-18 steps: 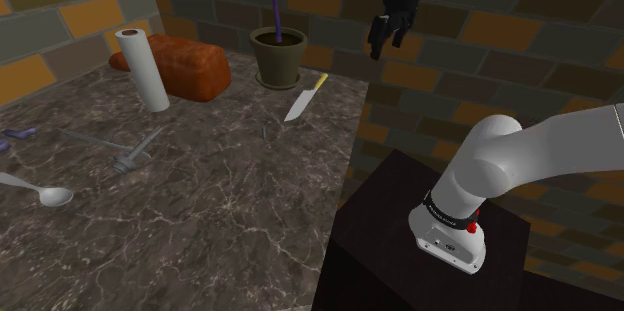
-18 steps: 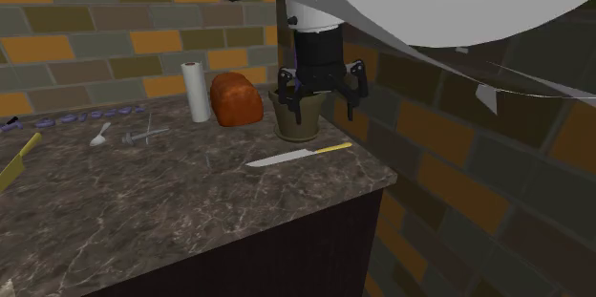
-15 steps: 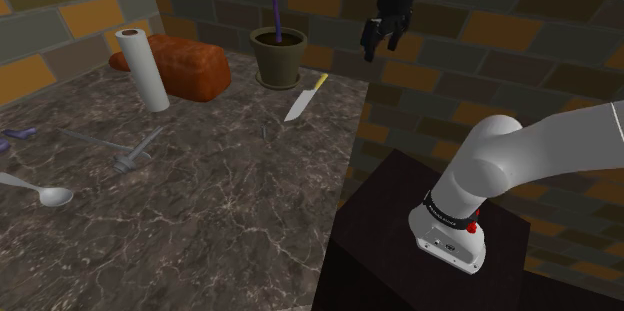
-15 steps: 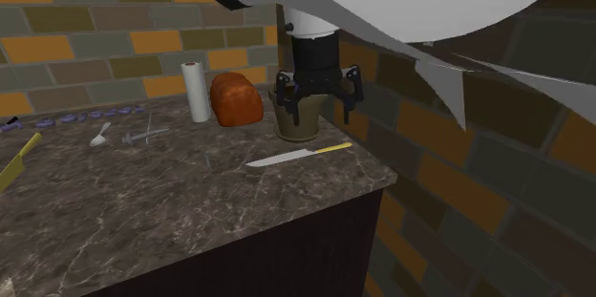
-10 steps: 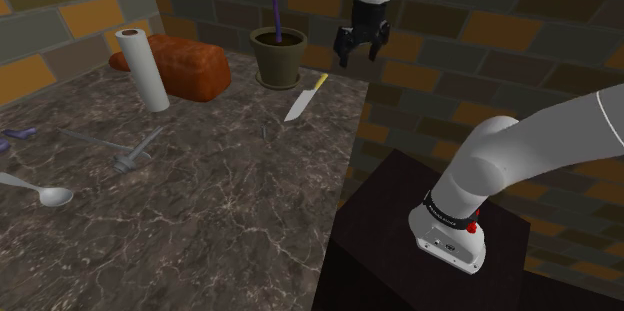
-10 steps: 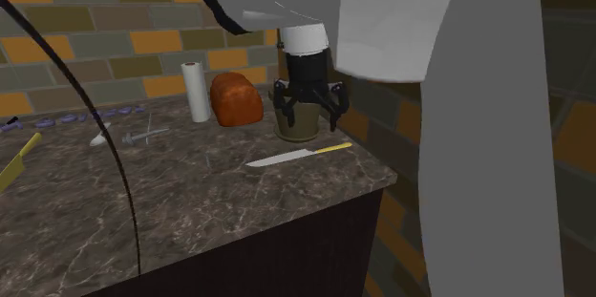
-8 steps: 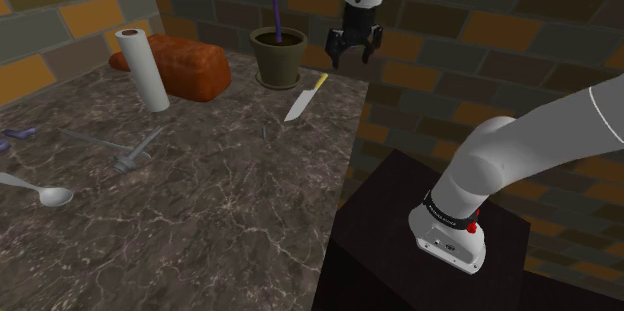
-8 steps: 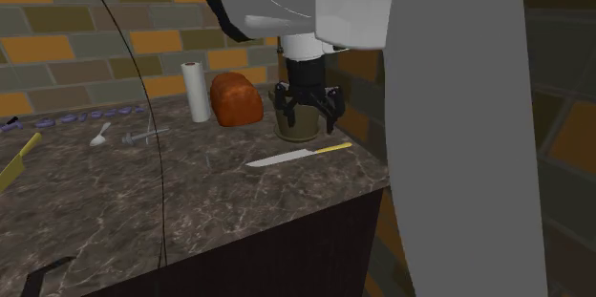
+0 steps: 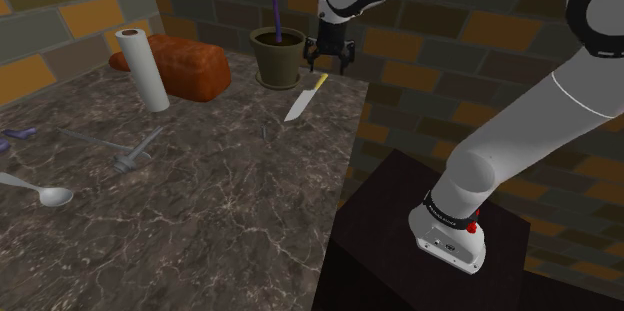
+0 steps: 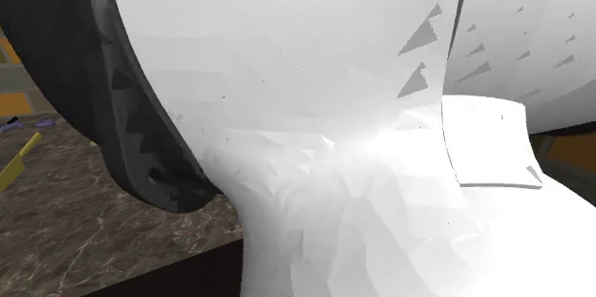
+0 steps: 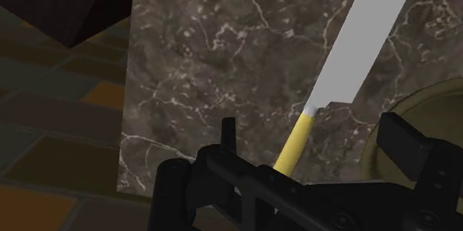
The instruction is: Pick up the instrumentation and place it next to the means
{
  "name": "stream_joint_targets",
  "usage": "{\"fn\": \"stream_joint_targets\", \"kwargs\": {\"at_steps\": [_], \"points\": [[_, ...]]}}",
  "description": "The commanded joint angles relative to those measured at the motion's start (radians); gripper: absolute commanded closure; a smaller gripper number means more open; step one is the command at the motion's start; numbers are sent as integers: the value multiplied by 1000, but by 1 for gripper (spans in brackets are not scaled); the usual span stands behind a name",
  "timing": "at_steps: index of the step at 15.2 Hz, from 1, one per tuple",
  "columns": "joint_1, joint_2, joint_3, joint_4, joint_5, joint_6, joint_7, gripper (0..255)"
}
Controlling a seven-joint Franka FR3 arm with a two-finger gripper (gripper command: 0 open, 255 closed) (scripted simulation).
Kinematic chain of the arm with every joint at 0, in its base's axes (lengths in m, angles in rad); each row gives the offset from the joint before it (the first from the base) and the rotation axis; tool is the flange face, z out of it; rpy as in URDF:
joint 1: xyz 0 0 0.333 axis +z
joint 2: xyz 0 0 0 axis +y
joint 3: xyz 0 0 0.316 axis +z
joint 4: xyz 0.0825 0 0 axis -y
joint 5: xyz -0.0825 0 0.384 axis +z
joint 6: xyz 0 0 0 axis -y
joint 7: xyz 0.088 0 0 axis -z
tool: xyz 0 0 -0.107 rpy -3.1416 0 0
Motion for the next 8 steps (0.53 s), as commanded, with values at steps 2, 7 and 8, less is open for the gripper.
{"fn": "stream_joint_targets", "kwargs": {"at_steps": [2, 7, 8], "points": [[-30, 101, 5, 39, -7, 65, 139, 0], [-47, 181, 3, 47, -17, 139, 226, 0], [-47, 187, 3, 39, -19, 152, 227, 0]]}}
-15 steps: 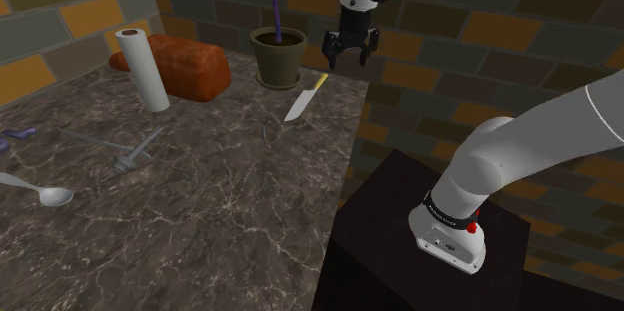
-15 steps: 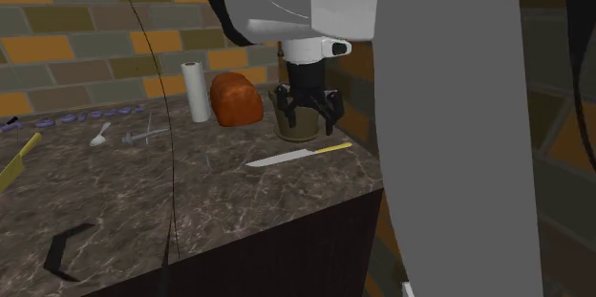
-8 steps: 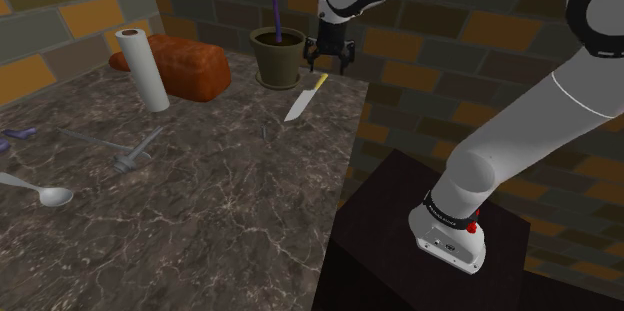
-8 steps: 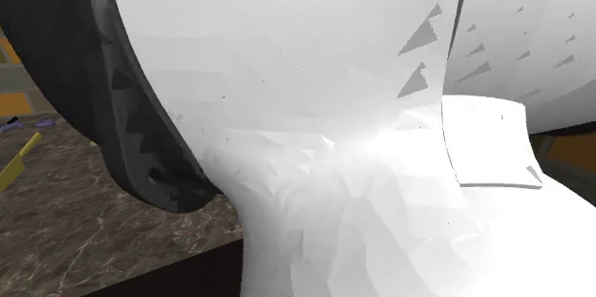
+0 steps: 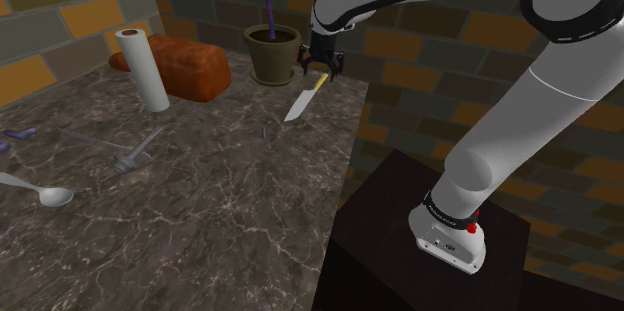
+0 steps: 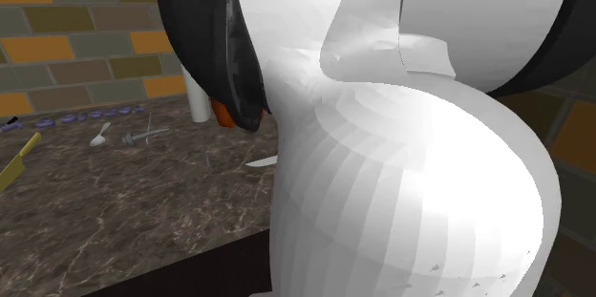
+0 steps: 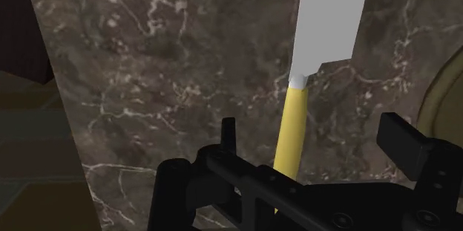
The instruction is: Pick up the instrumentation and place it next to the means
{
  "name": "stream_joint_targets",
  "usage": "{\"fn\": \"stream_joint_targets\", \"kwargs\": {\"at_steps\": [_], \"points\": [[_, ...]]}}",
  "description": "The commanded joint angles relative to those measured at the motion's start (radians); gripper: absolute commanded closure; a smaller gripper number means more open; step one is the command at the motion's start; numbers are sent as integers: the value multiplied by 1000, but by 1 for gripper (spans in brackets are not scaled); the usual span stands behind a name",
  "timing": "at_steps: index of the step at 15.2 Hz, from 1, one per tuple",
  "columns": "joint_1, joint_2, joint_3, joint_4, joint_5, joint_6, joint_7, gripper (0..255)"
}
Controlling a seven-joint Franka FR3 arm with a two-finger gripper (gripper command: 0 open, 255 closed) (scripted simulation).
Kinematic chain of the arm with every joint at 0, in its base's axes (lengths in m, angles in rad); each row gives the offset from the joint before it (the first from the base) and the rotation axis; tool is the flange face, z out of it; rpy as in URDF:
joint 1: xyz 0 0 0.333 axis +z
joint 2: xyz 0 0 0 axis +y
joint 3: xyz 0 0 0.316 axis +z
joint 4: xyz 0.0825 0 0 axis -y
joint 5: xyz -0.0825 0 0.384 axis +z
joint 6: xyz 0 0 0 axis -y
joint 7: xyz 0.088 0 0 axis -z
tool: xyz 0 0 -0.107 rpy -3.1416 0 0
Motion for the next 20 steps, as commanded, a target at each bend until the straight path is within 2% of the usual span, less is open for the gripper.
{"fn": "stream_joint_targets", "kwargs": {"at_steps": [1, 4, 12, 13, 20], "points": [[0, 24, 2, -14, -3, 32, 7, 0], [0, 40, 1, -33, -7, 66, 10, 0], [1, 40, 0, -33, -8, 66, 10, 0], [1, 39, 0, -34, -7, 66, 10, 255], [1, 40, 0, -34, -8, 67, 10, 255]]}}
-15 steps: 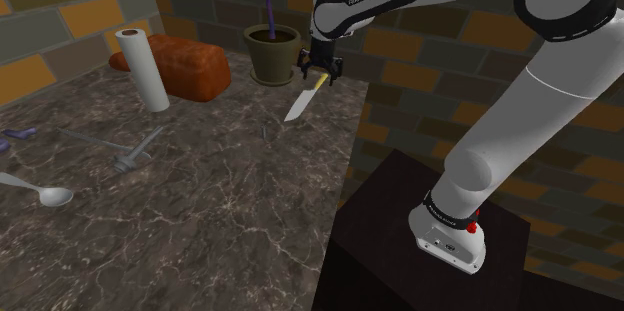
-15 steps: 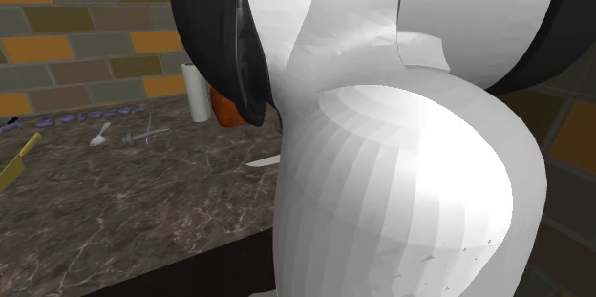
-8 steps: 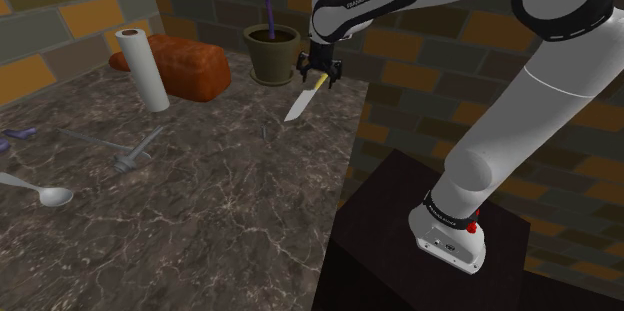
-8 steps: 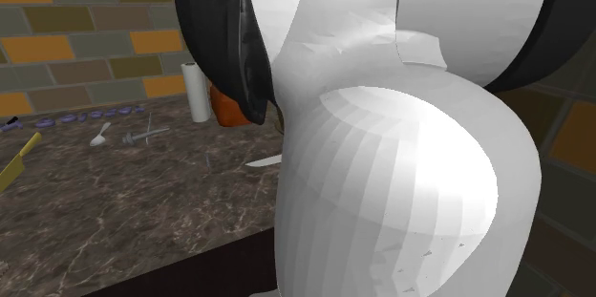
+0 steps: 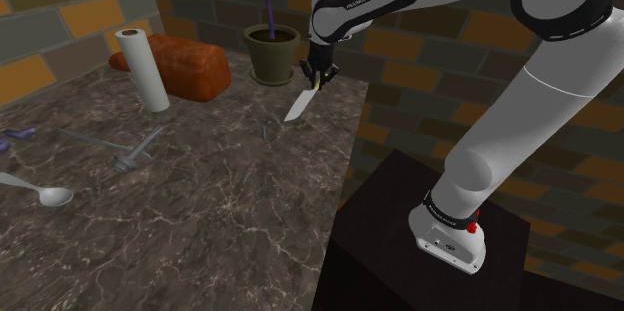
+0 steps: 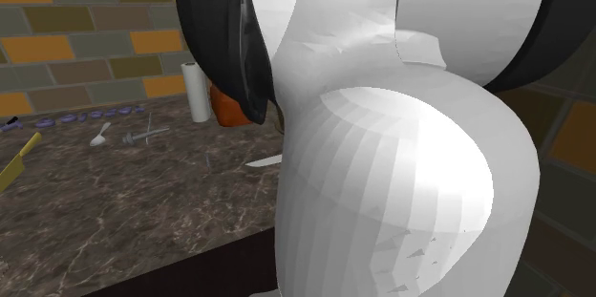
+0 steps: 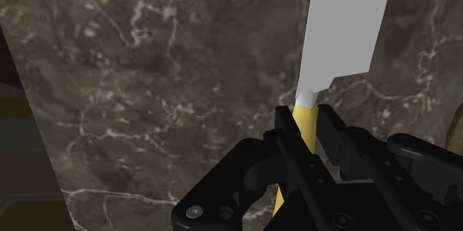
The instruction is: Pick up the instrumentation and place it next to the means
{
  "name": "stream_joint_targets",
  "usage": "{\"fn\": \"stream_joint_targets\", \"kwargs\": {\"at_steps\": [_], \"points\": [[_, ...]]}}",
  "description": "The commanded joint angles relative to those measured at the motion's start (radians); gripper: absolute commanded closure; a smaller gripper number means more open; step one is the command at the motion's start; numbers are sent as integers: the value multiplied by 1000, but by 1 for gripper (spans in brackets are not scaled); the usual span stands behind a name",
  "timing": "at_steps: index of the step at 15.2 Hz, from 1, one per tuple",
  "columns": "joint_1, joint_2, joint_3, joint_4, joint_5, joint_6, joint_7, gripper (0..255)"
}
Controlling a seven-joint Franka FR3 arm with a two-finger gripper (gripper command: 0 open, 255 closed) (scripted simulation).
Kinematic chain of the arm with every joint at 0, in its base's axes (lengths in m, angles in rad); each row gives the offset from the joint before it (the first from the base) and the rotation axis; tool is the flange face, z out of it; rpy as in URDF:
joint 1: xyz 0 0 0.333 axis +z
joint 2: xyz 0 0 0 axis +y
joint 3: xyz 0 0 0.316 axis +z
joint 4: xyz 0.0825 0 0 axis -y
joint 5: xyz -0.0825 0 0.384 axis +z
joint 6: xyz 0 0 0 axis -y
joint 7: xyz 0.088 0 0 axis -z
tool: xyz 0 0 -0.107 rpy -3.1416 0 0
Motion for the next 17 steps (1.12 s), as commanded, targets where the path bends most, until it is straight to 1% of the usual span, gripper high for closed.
{"fn": "stream_joint_targets", "kwargs": {"at_steps": [1, 2, 17], "points": [[0, 0, 0, 0, 0, 0, 0, 255], [0, 0, 0, 1, 0, -1, 0, 255], [-1, -58, -4, 143, 16, -200, -17, 255]]}}
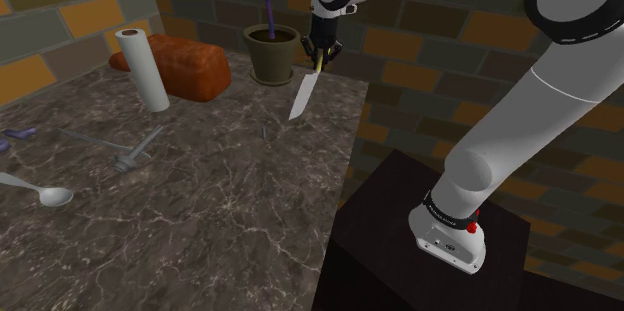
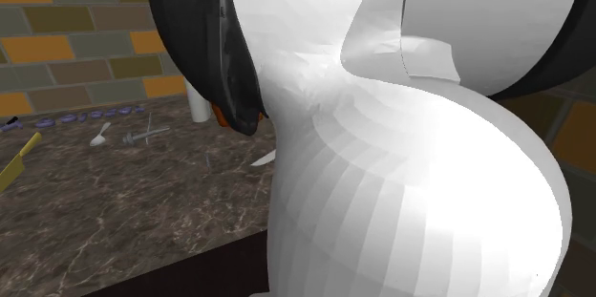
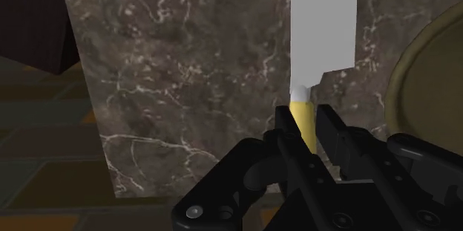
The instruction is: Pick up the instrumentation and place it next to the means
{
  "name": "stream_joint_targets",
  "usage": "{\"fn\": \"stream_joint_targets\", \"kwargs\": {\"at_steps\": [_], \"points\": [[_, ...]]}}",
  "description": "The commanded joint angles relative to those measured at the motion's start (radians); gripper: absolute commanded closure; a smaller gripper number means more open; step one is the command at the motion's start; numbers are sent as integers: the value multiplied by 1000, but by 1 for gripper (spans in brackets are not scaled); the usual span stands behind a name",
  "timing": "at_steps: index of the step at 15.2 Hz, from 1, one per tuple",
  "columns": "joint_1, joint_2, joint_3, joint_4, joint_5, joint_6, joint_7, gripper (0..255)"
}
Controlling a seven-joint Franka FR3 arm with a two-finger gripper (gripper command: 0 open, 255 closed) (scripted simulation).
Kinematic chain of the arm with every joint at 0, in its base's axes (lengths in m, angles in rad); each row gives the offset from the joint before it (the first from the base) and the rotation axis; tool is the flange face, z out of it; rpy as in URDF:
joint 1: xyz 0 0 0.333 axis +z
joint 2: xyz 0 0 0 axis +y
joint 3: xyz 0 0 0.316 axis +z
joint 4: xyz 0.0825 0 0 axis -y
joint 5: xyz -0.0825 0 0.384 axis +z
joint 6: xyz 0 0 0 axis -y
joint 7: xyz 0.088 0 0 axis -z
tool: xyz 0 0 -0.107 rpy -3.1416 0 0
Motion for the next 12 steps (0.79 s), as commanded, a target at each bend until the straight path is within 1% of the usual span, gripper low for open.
{"fn": "stream_joint_targets", "kwargs": {"at_steps": [1, 3, 8, 12], "points": [[0, -4, -1, 21, 1, -26, -2, 255], [0, -7, -1, 34, 2, -41, -3, 255], [53, -35, 66, 8, 12, -45, 113, 255], [95, -39, 123, 7, 18, -51, 209, 255]]}}
